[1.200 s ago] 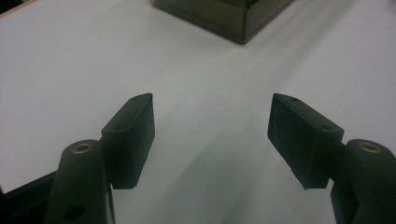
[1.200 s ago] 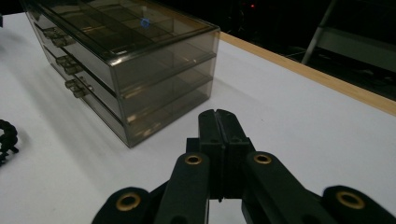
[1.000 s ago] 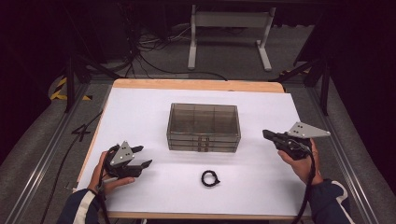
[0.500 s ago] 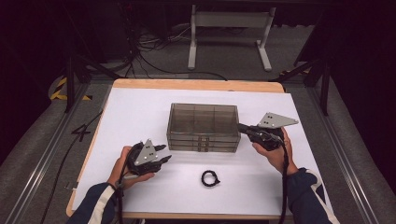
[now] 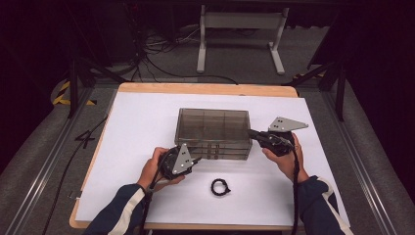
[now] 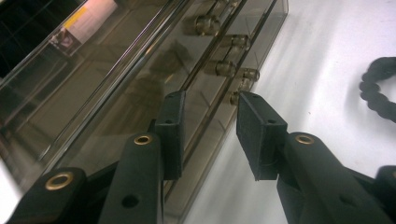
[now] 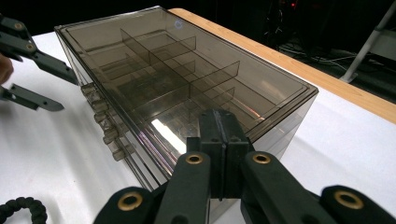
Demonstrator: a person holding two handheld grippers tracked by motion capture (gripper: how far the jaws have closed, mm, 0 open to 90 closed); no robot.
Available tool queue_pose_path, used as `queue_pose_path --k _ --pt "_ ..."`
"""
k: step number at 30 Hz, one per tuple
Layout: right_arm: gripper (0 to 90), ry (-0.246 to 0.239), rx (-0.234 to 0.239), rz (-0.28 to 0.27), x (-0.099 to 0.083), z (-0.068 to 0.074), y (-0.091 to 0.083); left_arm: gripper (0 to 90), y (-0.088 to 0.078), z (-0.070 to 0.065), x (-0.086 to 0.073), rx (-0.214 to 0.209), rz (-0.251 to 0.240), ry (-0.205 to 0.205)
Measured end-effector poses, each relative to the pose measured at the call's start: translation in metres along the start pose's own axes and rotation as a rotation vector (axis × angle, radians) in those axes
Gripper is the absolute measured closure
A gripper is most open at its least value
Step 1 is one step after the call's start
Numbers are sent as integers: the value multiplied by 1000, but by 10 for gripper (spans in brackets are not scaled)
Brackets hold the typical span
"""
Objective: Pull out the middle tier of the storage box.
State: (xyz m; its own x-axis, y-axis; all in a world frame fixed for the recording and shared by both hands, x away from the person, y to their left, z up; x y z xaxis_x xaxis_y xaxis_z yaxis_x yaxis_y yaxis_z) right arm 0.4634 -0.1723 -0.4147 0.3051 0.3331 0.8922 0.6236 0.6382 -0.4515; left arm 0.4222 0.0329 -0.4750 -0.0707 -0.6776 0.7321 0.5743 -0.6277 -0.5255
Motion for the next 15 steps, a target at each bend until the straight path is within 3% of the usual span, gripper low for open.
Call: queue_pose_path --k 5,12,13,15 --pt "900 -1 -4 -5 0 0 0 648 12 -6 7 28 7 54" --pt "900 9 -1 -15 -1 0 0 669 26 -12 15 55 4 98" --pt "900 5 -4 -15 -1 0 0 668 28 -14 16 44 1 102" --pt "900 -1 -8 -15 -1 0 0 694 29 -12 19 68 -12 104"
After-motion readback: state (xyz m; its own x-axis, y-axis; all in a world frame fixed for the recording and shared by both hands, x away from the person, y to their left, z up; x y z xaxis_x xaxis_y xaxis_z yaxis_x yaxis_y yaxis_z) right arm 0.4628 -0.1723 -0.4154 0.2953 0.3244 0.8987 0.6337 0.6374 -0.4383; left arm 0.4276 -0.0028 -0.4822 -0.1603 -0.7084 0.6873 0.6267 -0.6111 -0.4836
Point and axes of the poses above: each handheld gripper's, and its own axes: y roughly forward along the jaws, x roughly out of its top, z roughly to its left, the point moved 10 cm from there along y, roughly forward along the jaws, and after that the axes turned 3 degrees about y, right-handed, at the moved point
